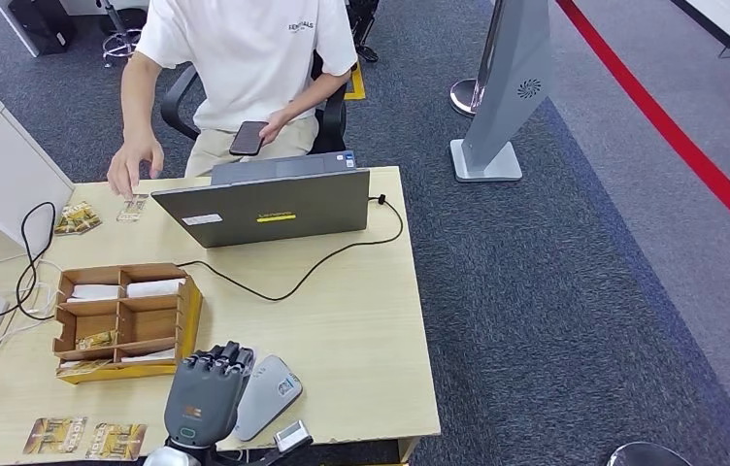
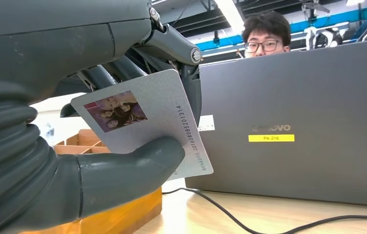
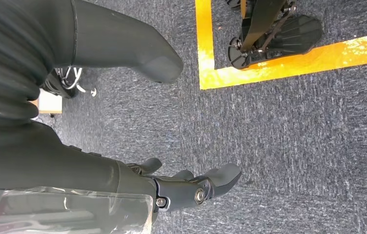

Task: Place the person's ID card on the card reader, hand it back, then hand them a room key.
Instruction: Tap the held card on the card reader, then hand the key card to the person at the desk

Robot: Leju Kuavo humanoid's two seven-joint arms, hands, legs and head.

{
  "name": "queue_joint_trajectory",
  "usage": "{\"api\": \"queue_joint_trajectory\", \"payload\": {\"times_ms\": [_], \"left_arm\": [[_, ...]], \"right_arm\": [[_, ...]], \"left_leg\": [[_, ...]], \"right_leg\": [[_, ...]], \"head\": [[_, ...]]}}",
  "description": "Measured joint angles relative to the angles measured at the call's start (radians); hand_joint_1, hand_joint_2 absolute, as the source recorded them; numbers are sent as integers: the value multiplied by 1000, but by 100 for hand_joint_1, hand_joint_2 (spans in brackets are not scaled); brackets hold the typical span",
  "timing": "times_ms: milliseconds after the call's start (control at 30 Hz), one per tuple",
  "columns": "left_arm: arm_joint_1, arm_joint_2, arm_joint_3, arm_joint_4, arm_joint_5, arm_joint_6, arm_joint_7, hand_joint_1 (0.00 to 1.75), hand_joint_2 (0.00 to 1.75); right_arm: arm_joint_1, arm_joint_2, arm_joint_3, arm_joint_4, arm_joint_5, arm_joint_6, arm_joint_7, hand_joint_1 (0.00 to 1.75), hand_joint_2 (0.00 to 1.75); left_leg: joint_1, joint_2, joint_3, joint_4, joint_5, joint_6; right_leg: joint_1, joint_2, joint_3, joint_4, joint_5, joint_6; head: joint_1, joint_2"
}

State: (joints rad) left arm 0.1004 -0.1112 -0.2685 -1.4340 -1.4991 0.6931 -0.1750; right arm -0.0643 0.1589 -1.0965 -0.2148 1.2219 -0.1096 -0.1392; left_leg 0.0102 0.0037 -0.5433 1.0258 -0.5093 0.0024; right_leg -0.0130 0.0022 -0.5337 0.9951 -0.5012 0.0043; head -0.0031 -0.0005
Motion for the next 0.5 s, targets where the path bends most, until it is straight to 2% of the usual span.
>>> {"api": "queue_joint_trajectory", "payload": {"times_ms": [100,333,500], "left_arm": [[1,2,-34,0,-9,0,28,175,175],[-3,24,-178,14,-1,0,132,175,175],[-11,40,-216,38,25,0,153,175,175]], "right_arm": [[0,2,0,0,0,0,0,0,175],[-1,7,-2,0,-3,-1,-1,0,175],[-1,8,-6,0,-3,-1,0,0,175]], "left_leg": [[0,0,0,0,0,0],[0,0,0,0,0,0],[0,0,0,0,0,0]], "right_leg": [[0,0,0,0,0,0],[0,0,0,0,0,0],[0,0,0,0,0,0]], "head": [[0,0],[0,0],[0,0]]}}
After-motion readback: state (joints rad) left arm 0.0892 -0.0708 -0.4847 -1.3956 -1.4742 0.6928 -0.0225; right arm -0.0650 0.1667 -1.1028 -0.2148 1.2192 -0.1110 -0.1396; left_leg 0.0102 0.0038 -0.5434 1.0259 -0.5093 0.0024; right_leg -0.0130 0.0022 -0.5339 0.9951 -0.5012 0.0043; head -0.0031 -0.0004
